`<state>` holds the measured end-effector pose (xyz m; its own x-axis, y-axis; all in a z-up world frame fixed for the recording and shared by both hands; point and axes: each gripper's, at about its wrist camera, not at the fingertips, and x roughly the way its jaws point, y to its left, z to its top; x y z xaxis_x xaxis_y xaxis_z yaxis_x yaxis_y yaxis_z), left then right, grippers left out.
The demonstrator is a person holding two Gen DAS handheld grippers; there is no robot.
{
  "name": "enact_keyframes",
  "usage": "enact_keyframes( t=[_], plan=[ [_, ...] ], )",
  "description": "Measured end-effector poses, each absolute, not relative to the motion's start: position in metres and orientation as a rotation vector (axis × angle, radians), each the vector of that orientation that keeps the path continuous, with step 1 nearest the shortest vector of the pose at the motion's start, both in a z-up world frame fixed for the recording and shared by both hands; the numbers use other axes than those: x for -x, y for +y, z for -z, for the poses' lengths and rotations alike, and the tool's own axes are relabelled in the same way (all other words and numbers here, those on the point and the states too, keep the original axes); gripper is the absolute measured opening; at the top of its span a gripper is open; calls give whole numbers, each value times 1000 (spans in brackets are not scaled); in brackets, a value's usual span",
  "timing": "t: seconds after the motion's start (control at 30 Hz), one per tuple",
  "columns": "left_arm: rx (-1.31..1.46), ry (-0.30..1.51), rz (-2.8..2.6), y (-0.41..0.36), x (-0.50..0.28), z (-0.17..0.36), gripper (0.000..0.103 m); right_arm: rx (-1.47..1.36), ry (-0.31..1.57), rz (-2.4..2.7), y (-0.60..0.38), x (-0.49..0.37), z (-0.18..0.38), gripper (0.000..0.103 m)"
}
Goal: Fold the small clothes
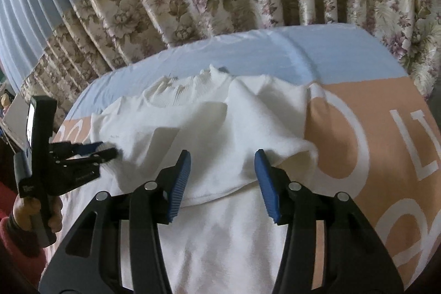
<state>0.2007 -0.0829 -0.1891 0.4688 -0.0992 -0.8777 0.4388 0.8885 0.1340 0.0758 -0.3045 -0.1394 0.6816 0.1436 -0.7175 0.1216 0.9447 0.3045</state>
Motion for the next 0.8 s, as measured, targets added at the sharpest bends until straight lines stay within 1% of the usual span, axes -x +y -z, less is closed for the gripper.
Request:
enact_keyframes(
  t=[0.07, 0.2, 0.47, 0.63, 0.73, 0.77, 0.8],
  plan=[
    [-318, 1041, 356, -75, -204, 187, 7, -359, 808, 5, -313, -74, 135, 55],
    [-256, 1015, 349, -58, -210, 177, 7, -401, 800, 42, -333, -72, 131, 59],
    [-103, 998, 273, 9, -237, 166, 7, -436, 849, 59, -348, -87, 141, 62],
    [-89, 1000, 256, 26, -242, 166, 7, -410, 913, 34, -345, -118, 156, 61],
    [-107, 993, 248, 23, -242, 169, 7, -367, 1005, 47, -340, -144, 174, 59],
    [-110, 990, 248, 23, -242, 170, 7, -354, 1026, 62, -340, -152, 181, 54],
    [-112, 988, 245, 22, -243, 171, 7, -344, 1029, 69, -341, -154, 184, 42]
  ],
)
